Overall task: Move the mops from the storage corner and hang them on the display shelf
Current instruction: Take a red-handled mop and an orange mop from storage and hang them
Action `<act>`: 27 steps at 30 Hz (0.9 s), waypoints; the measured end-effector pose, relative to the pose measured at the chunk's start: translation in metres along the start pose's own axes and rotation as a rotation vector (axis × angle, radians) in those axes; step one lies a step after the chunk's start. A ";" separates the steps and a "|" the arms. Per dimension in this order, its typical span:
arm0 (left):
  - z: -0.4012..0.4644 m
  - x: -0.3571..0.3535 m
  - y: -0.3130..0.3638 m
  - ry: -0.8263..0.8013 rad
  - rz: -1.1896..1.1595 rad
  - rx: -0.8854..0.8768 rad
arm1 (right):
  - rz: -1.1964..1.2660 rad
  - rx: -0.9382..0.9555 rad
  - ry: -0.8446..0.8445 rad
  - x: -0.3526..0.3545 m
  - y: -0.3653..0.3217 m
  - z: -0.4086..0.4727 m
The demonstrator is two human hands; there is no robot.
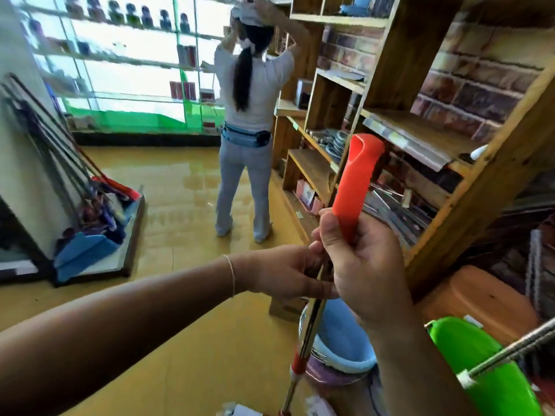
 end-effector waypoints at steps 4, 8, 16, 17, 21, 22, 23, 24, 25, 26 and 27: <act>-0.046 0.061 -0.025 0.097 0.066 0.030 | 0.035 0.053 -0.088 -0.074 -0.017 0.018; -0.092 0.119 -0.034 0.225 0.187 0.026 | 0.063 0.080 -0.169 -0.142 -0.031 0.036; -0.178 0.224 -0.082 0.505 0.161 0.179 | 0.177 0.118 -0.358 -0.278 -0.053 0.072; -0.187 0.237 -0.089 0.539 0.159 0.209 | 0.189 0.131 -0.381 -0.294 -0.056 0.077; -0.227 0.289 -0.120 0.653 0.165 0.287 | 0.249 0.160 -0.486 -0.363 -0.064 0.096; -0.237 0.303 -0.129 0.685 0.173 0.303 | 0.262 0.170 -0.510 -0.382 -0.065 0.102; -0.248 0.318 -0.138 0.719 0.190 0.326 | 0.274 0.178 -0.536 -0.400 -0.066 0.108; -0.258 0.332 -0.146 0.751 0.205 0.353 | 0.287 0.187 -0.561 -0.420 -0.066 0.114; -0.268 0.345 -0.155 0.777 0.208 0.379 | 0.303 0.195 -0.588 -0.440 -0.067 0.120; -0.278 0.358 -0.163 0.796 0.202 0.405 | 0.319 0.203 -0.617 -0.459 -0.067 0.126; -0.287 0.371 -0.171 0.814 0.189 0.435 | 0.332 0.206 -0.649 -0.479 -0.067 0.132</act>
Point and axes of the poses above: each hand's wrist, its own z-axis towards the middle knuckle, its own x-axis out of the back of the hand, y = z × x, the point moved 8 cm from there along z, towards the middle knuckle, and after that the axes turned 2 degrees about y, right-handed, at the moved point
